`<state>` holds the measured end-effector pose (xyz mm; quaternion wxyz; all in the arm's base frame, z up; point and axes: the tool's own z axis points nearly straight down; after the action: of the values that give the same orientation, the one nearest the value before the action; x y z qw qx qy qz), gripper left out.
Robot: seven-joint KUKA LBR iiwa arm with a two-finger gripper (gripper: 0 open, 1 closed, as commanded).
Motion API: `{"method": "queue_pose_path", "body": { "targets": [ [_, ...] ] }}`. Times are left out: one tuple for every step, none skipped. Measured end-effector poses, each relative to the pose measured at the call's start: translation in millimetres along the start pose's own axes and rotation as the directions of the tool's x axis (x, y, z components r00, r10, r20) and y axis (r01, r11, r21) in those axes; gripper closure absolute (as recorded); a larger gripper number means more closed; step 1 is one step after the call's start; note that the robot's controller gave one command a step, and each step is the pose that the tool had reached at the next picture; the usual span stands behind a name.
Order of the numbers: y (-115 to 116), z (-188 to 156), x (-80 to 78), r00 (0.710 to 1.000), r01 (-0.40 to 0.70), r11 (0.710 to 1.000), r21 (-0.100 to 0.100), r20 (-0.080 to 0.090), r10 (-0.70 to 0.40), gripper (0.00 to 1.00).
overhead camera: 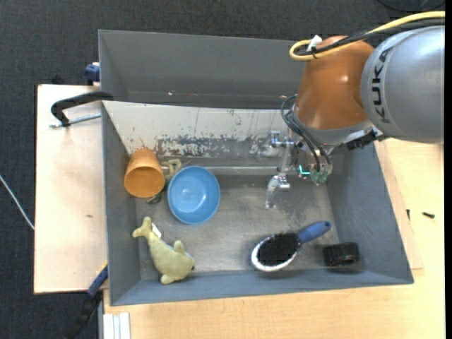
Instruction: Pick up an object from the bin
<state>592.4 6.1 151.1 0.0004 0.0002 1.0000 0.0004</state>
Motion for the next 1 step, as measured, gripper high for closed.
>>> {"method": "queue_pose_path", "body": {
  "targets": [
    [-14.5, -21.0, 70.0, 0.999, 0.037, 0.999, 0.001, -0.004, -0.037, 0.0]
  ]
}}
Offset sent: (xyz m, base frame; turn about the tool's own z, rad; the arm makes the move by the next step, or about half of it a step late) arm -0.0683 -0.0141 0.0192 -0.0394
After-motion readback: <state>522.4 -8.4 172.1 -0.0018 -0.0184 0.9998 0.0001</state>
